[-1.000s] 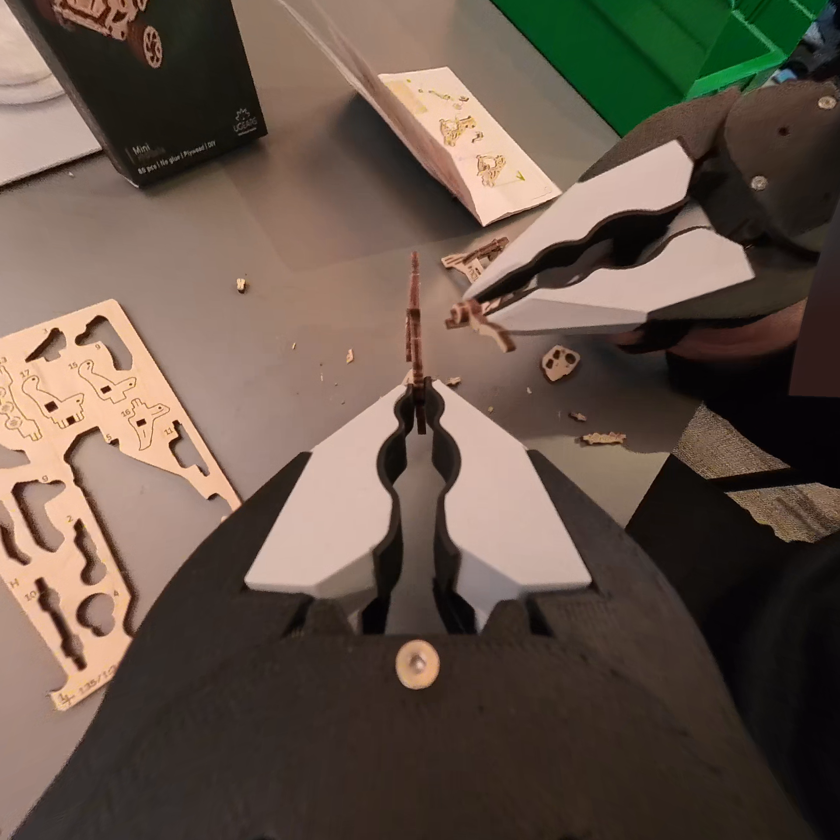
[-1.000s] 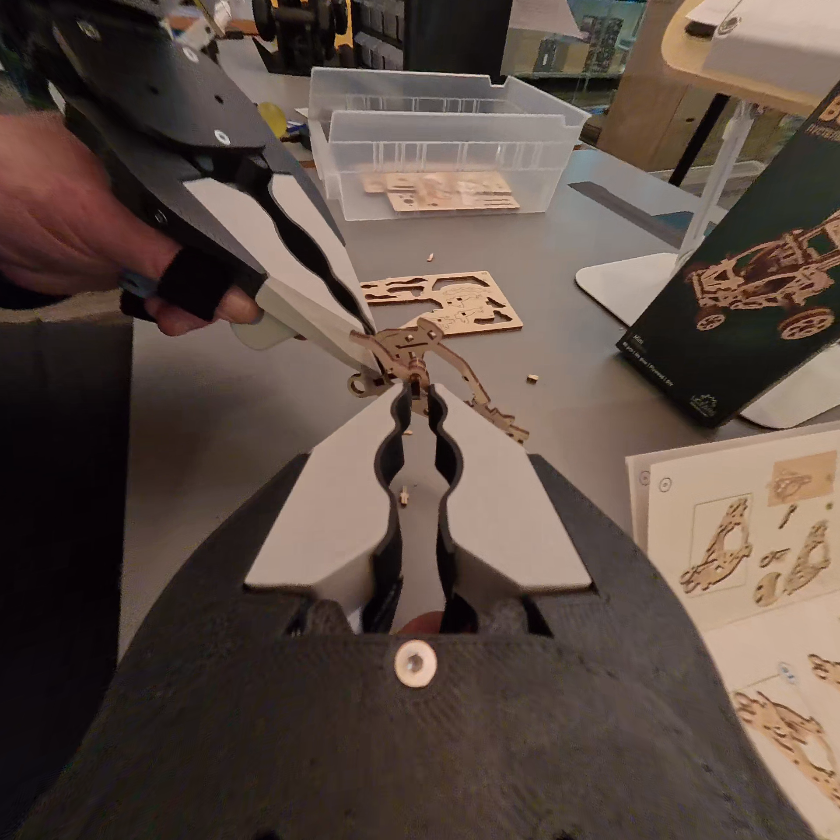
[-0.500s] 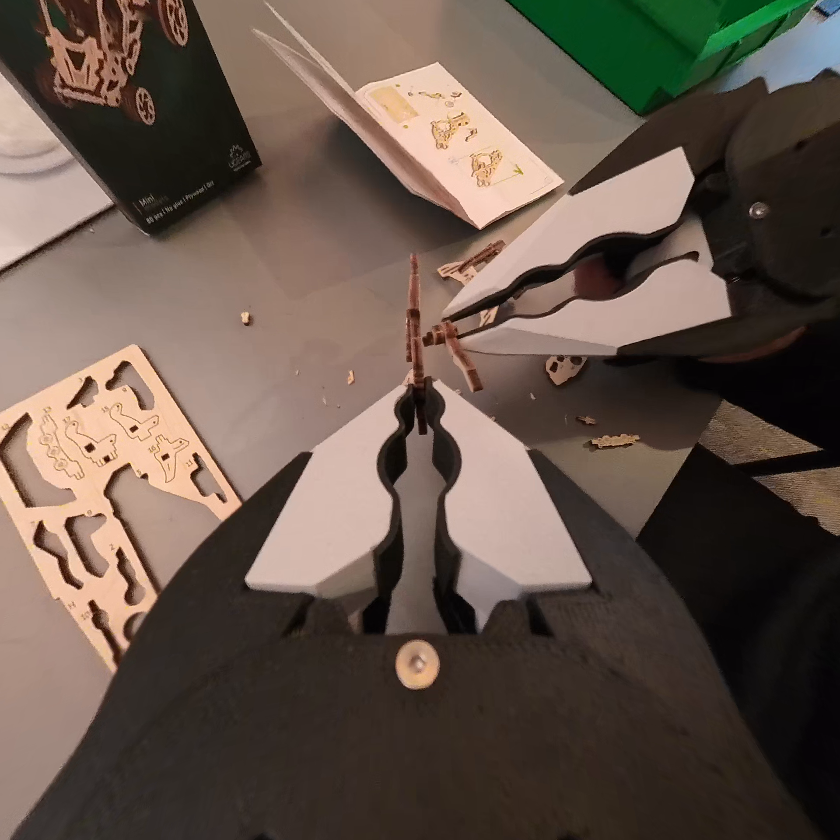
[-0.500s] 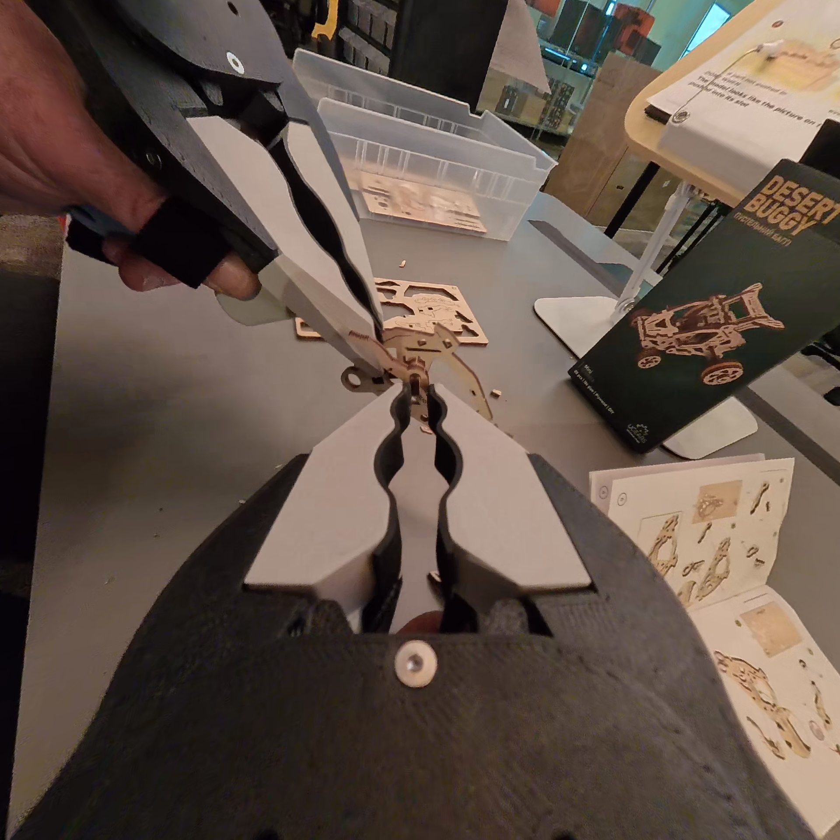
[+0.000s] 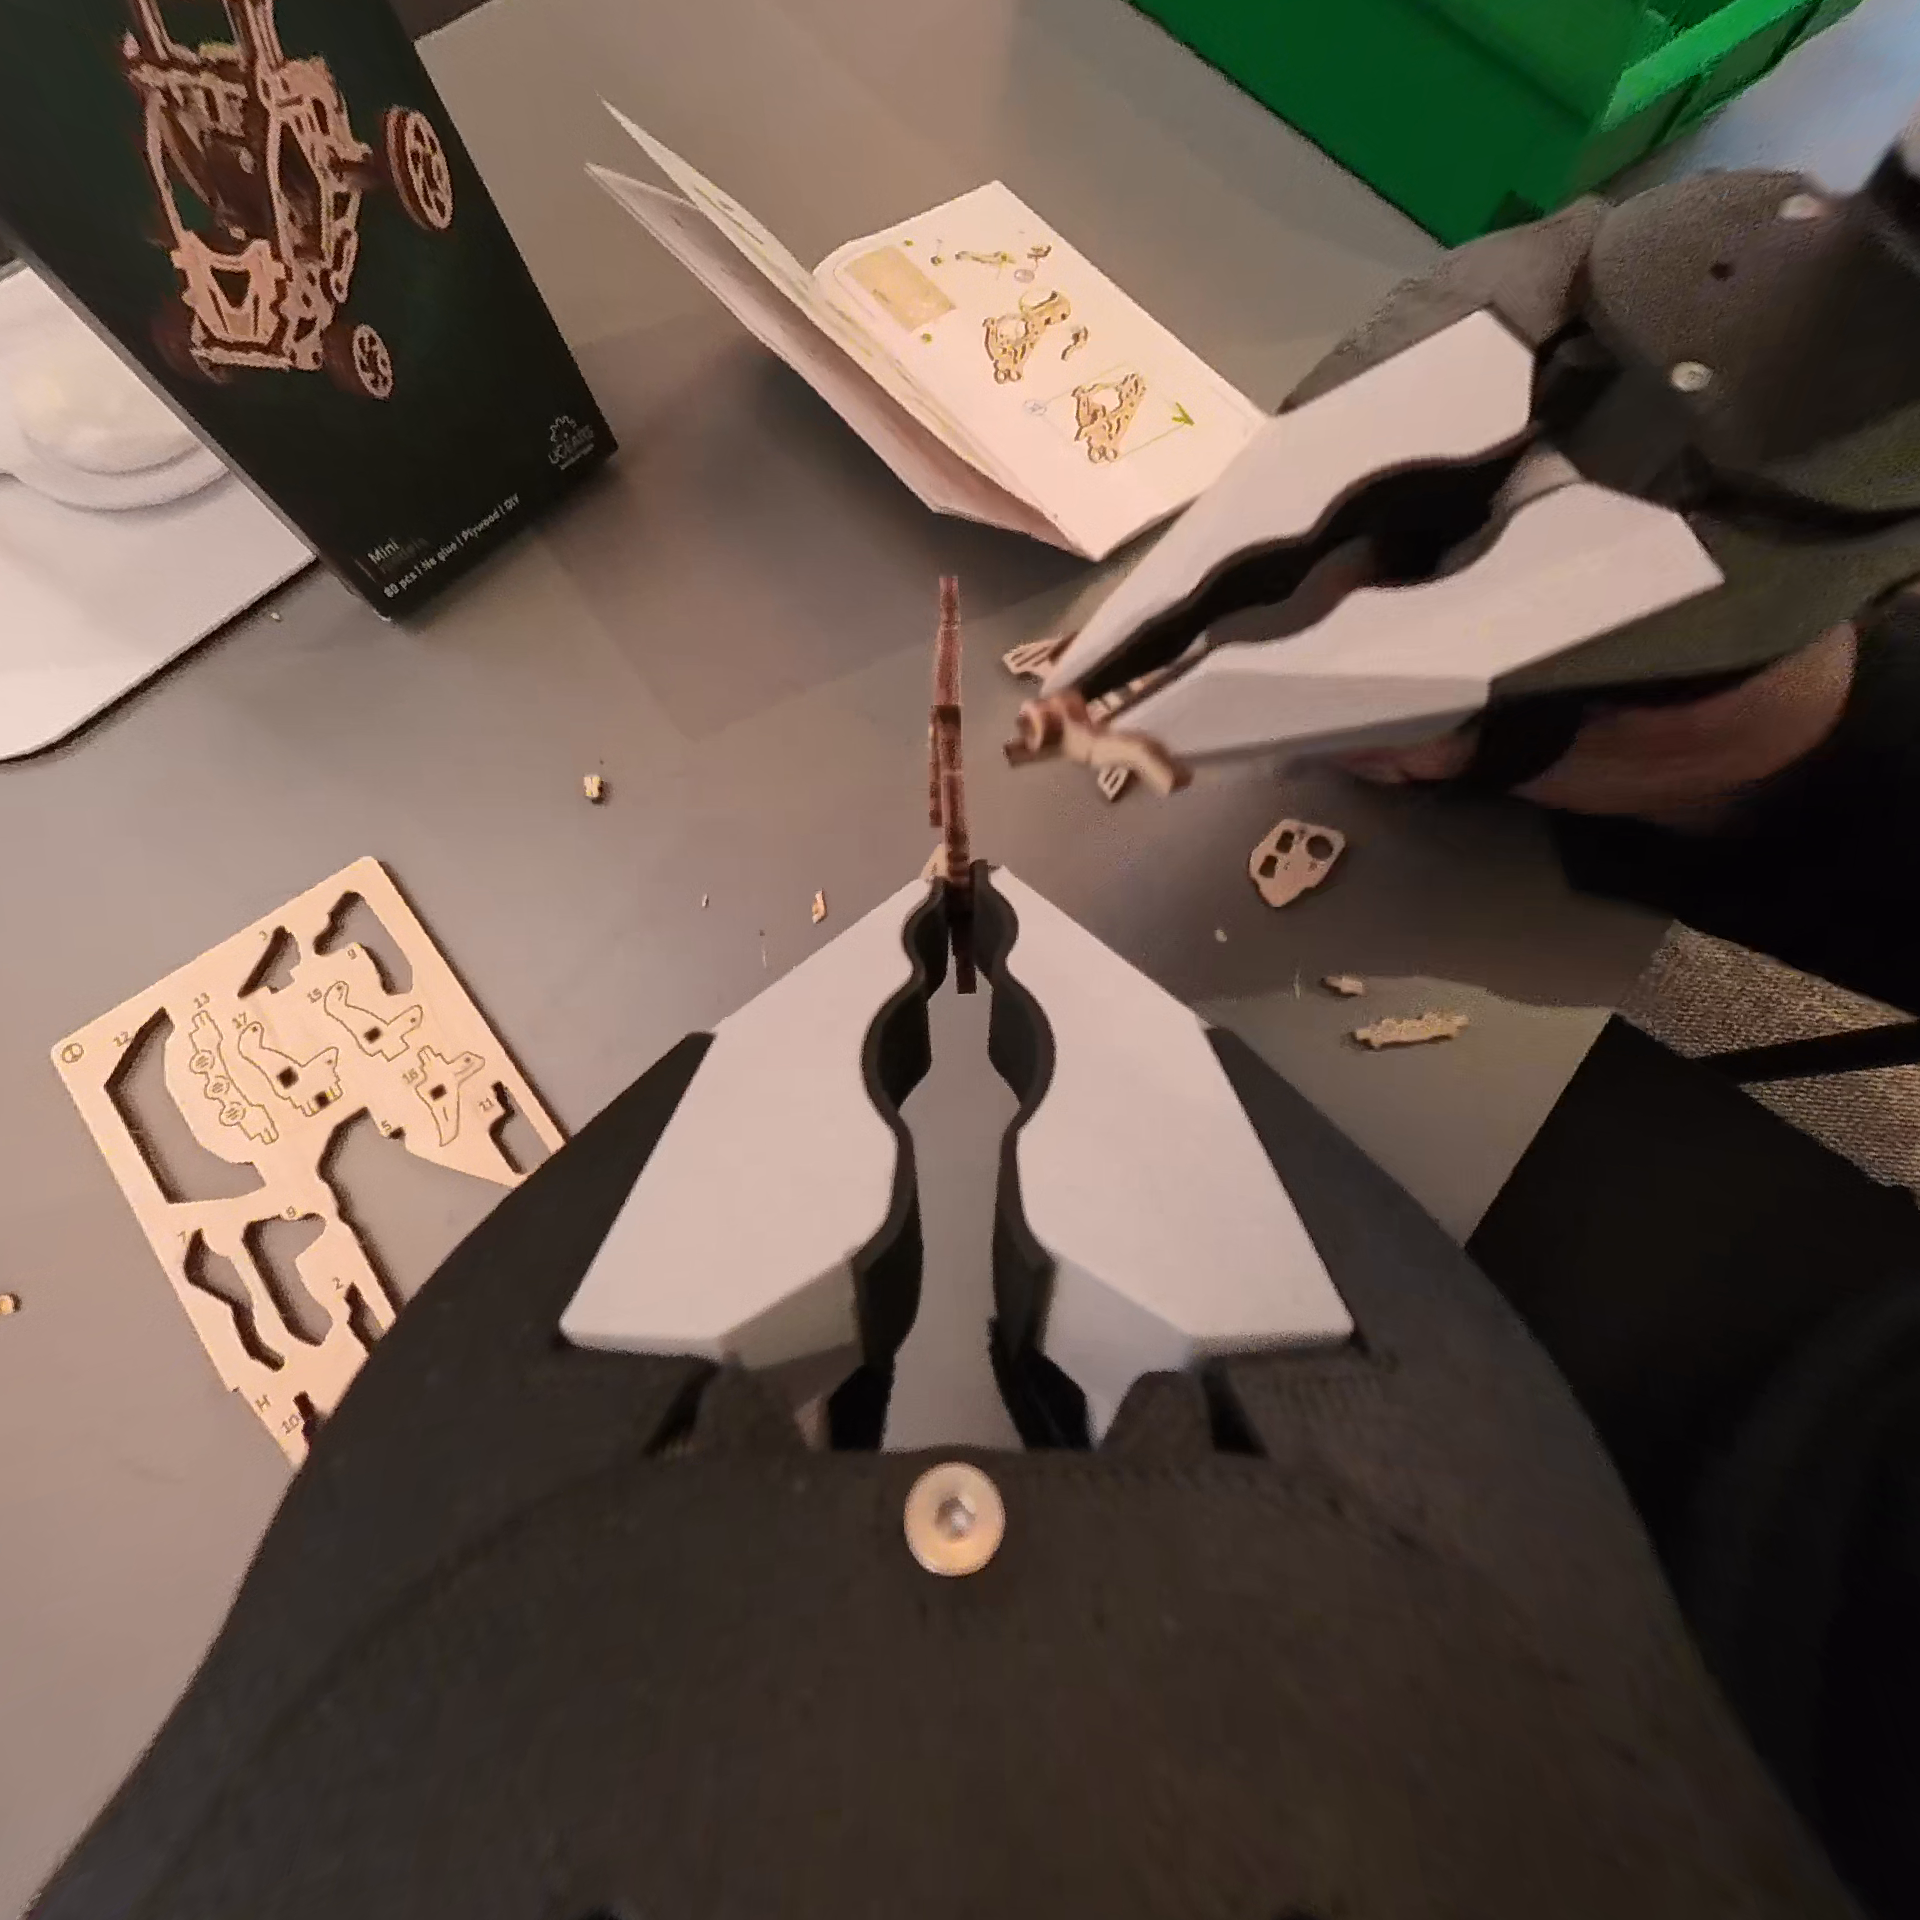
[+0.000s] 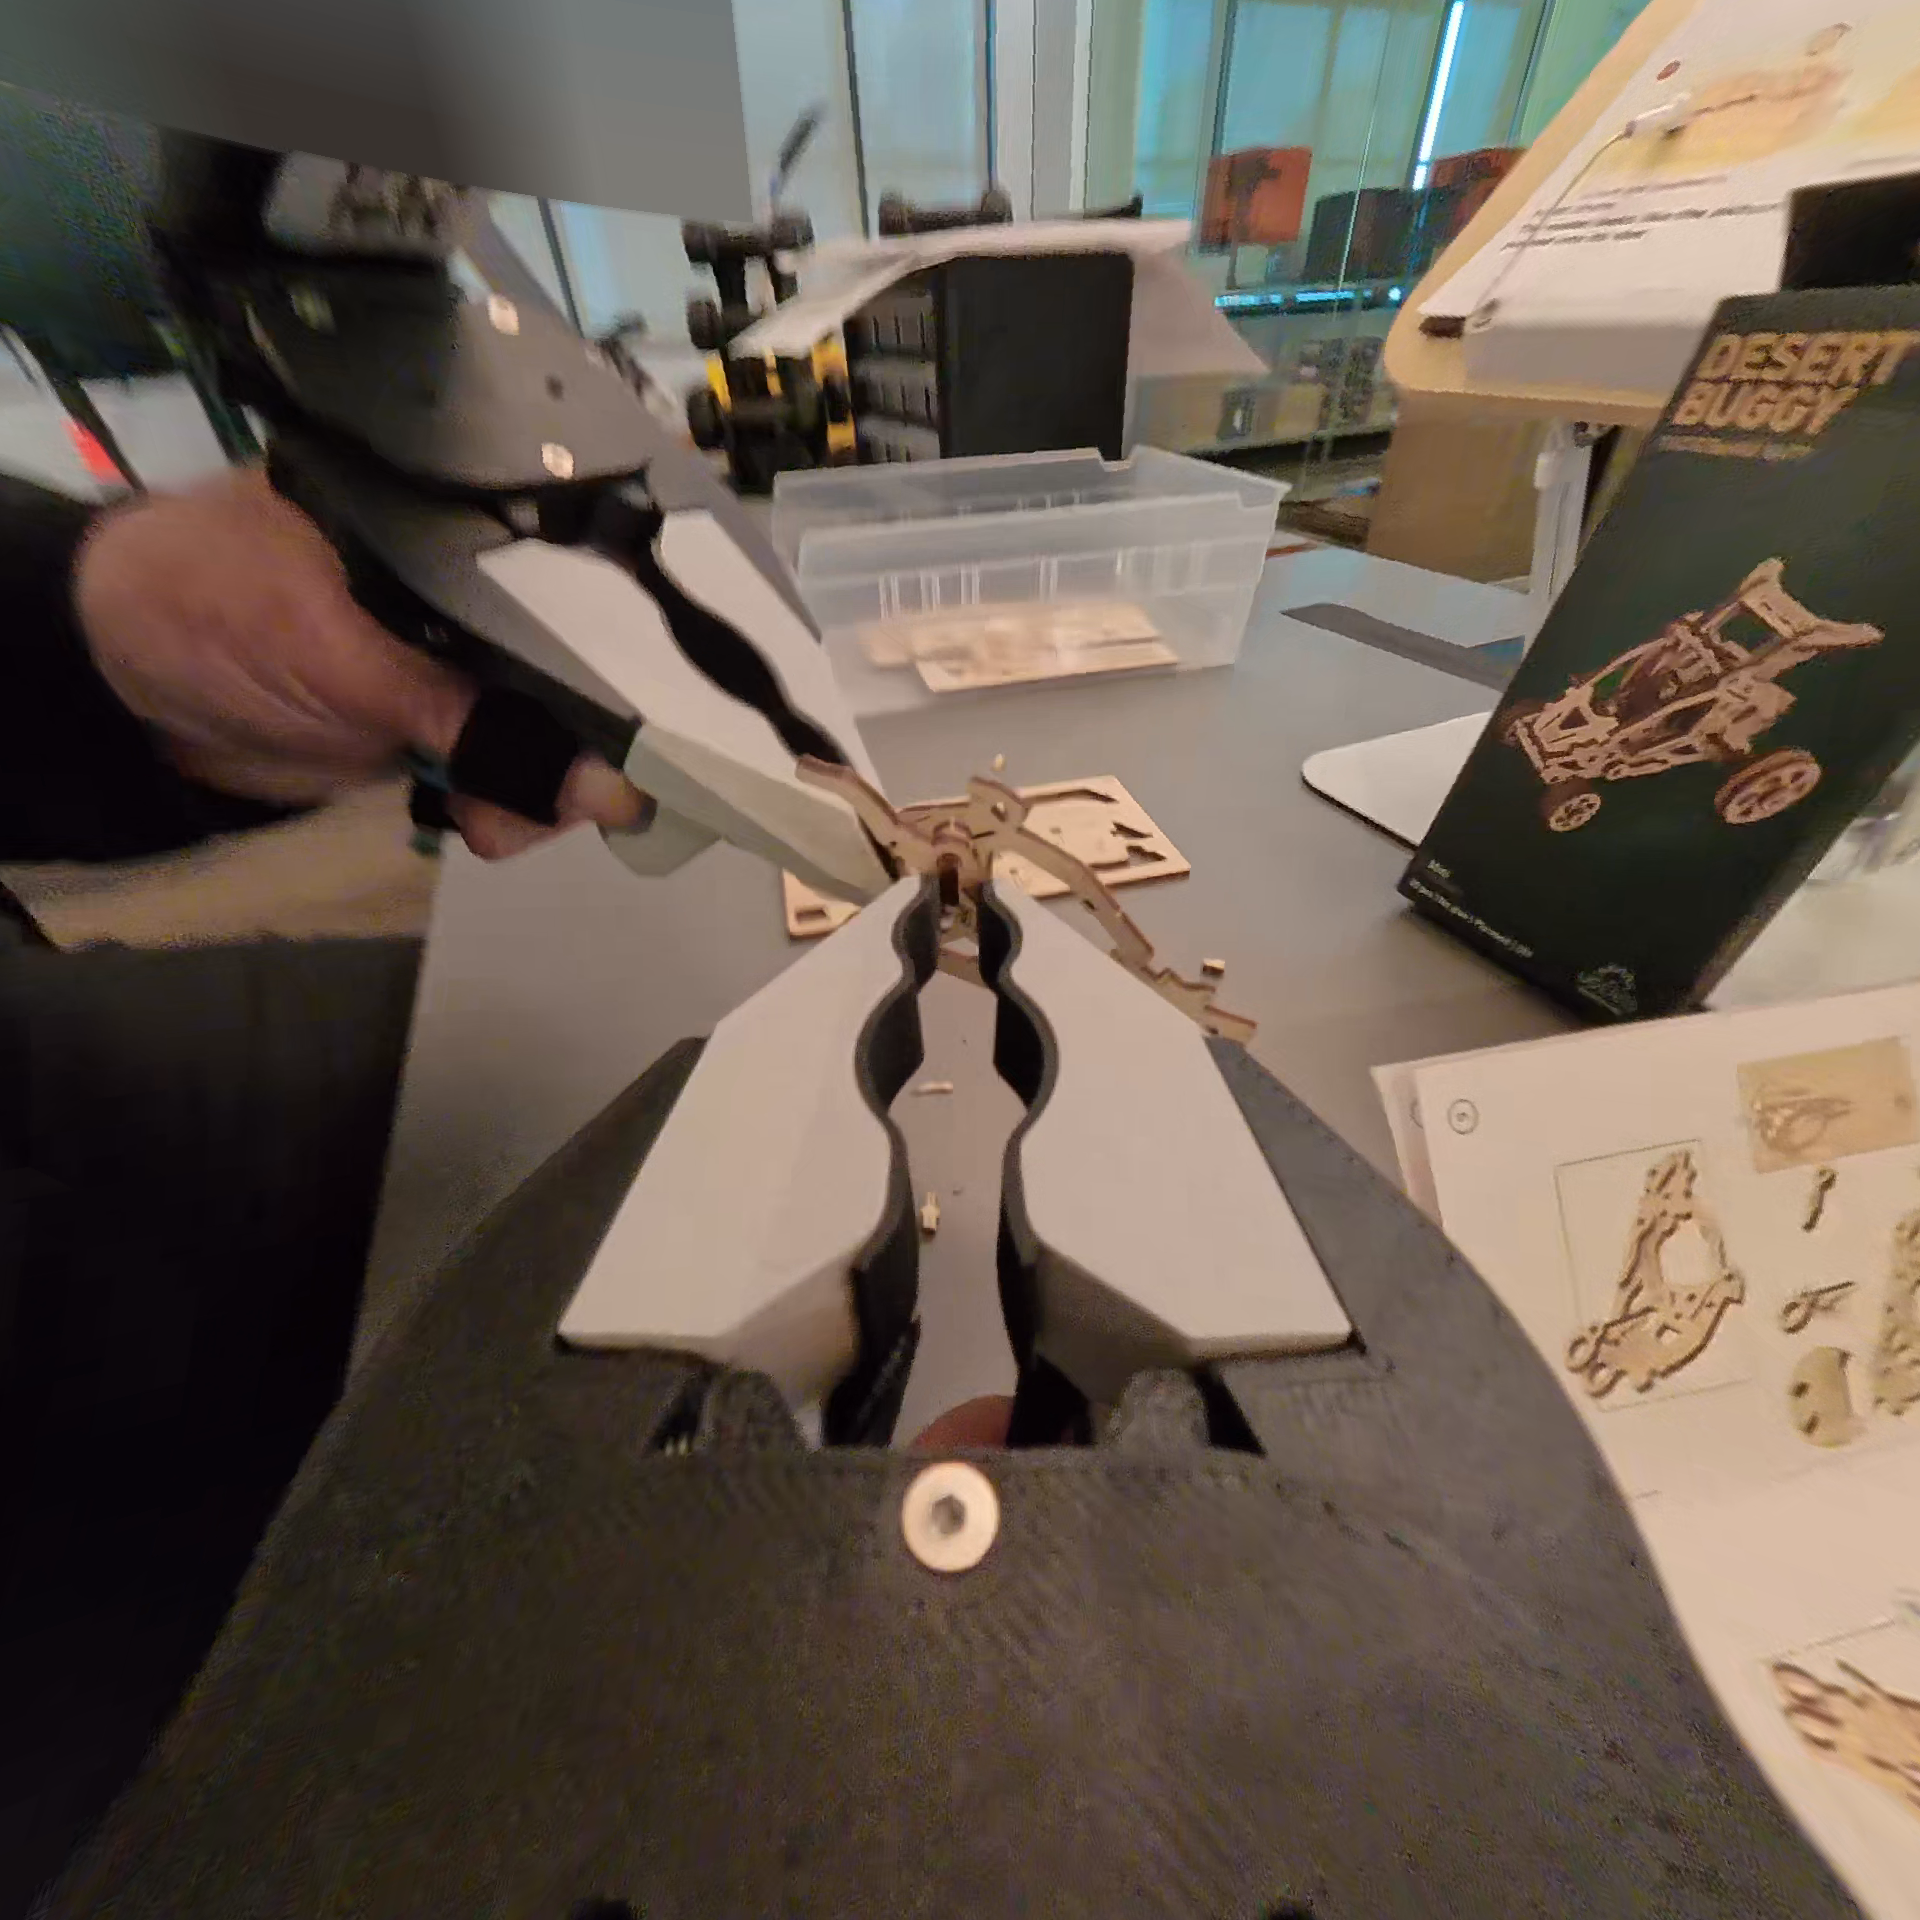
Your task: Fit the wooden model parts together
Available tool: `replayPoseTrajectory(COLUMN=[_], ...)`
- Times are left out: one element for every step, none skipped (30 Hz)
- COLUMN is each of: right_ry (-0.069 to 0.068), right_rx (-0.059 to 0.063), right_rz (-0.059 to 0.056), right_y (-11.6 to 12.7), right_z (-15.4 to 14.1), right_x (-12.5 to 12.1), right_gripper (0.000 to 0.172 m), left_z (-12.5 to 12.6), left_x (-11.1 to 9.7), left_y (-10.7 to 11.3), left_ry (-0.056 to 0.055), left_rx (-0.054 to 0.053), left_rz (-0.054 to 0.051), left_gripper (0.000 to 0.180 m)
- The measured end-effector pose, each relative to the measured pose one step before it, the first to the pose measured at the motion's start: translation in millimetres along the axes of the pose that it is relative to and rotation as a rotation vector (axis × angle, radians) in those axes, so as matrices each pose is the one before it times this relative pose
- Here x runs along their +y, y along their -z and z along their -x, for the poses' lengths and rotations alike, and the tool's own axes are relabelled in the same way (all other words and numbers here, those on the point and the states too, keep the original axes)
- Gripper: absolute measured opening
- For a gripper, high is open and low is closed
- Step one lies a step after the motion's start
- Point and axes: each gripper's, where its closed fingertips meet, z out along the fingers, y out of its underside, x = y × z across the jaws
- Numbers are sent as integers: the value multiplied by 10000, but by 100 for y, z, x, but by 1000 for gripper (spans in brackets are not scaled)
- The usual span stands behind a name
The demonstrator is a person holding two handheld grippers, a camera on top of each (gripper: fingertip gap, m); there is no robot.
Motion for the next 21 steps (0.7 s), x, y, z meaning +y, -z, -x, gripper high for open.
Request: replayPoseTrajectory(right_ry=[-558, -494, -461, -509, -491, -340, -276, -313, -321, -319, -327, -324, -272, -172, -58, 61, 184, 242, 295, 397, 398], right_rx=[-163, -148, -211, -328, -346, -273, -243, -214, -198, -230, -272, -250, -149, -89, -47, 48, 121, 112, 188, 279, 196], right_rz=[-360, -332, -340, -383, -397, -352, -291, -277, -271, -270, -295, -272, -193, -144, -90, 29, 121, 134, 191, 276, 193], right_y=[370, 365, 328, 305, 283, 273, 224, 208, 208, 195, 201, 190, 169, 133, 85, 20, -45, -95, -105, -116, -85], right_z=[-386, -351, -173, 56, 158, 160, 128, 63, 35, 83, 175, 133, 14, -6, 17, -49, -75, 2, -73, -165, -1], right_x=[-468, -436, -450, -497, -577, -552, -468, -445, -412, -411, -444, -410, -287, -226, -172, 13, 159, 159, 235, 357, 205], right_gripper=[4, 4, 4, 4, 4, 4, 4, 4, 4, 4, 4, 4, 4, 4, 4, 4, 4, 4, 4, 4, 4], left_z=[5, 16, 6, -5, -2, -44, -131, -188, -148, -162, -232, -253, -214, -230, -200, -173, -145, -89, -56, -14, 7], left_x=[-224, -234, -305, -390, -428, -459, -450, -436, -418, -391, -406, -375, -363, -317, -257, -167, -105, -34, 58, 88, 86], left_y=[74, 76, 104, 113, 131, 111, 71, 71, 77, 59, 50, 27, 4, -19, -7, -29, -38, -76, -118, -116, -93], left_ry=[89, 70, 59, 49, 33, 9, 10, -8, -45, -48, -29, -28, -45, -52, -32, -20, -7, 19, 55, 74, 95], left_rx=[25, 17, 13, 22, -4, 1, 42, 48, -5, 2, 50, 46, 21, 32, 16, 16, 20, 21, 27, 31, 55], left_rz=[-55, -36, -74, -92, -96, -105, -93, -84, -78, -60, -70, -61, -60, -45, -27, -3, 9, 29, 62, 60, 50], left_gripper=[1, 1, 1, 1, 1, 1, 1, 1, 1, 1, 1, 1, 1, 1, 1, 1, 1, 1, 1, 1, 1])
